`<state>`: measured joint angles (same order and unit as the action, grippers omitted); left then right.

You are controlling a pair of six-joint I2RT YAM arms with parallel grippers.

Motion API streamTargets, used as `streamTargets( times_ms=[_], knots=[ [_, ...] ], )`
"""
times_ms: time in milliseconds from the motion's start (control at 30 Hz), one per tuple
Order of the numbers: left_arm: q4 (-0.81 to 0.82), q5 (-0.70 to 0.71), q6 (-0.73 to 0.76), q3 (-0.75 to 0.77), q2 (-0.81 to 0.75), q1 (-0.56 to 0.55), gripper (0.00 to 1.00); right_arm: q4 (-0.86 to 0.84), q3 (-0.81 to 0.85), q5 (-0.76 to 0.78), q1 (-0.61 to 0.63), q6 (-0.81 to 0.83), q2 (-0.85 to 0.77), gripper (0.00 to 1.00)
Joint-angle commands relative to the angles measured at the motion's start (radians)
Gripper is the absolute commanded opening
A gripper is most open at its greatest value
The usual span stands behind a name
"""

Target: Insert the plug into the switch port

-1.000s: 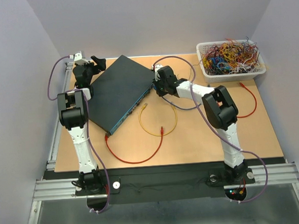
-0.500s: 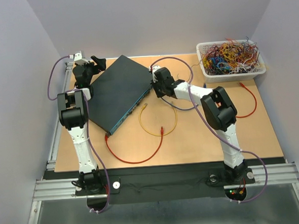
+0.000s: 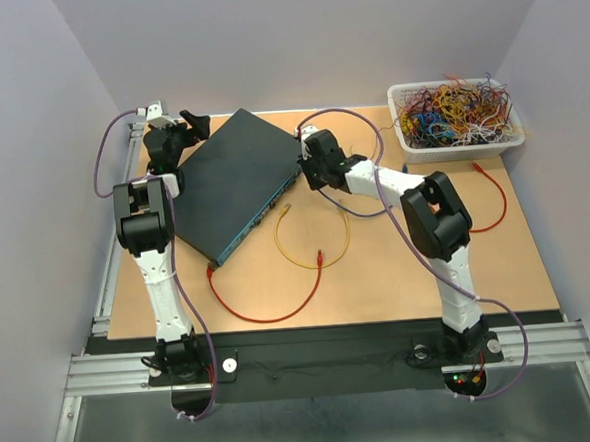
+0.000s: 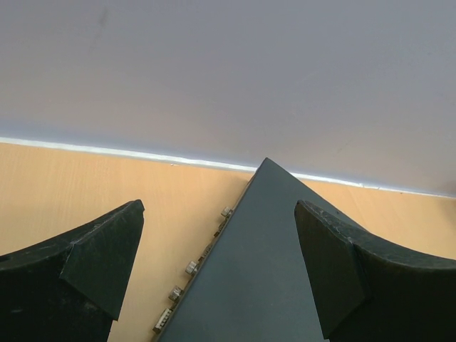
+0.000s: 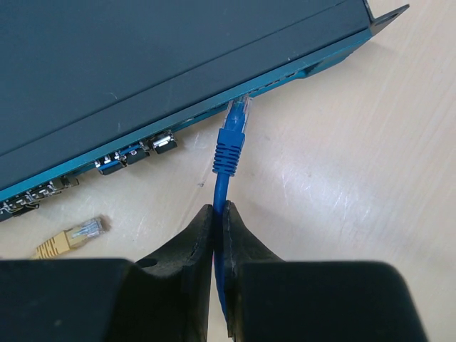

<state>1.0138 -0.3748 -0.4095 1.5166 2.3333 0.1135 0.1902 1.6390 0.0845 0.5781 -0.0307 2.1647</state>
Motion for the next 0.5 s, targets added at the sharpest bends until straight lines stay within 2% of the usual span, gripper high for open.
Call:
streamTargets(
  times_ms=[0,233,467],
  knots=[
    [0.055,-0.024,-0.003,0.033,-0.019,0.009,0.99,-0.029,-0.005,-0.002,0.012,-0.003,-0.08,0.0],
    [0.055,-0.029,-0.005,0.036,-0.017,0.009,0.99,-0.029,-0.008,-0.058,0.012,-0.009,-0.069,0.0],
    [0.054,-0.035,-0.011,0.043,-0.009,0.012,0.99,-0.029,-0.033,-0.04,0.012,-0.024,-0.042,0.0]
  ],
)
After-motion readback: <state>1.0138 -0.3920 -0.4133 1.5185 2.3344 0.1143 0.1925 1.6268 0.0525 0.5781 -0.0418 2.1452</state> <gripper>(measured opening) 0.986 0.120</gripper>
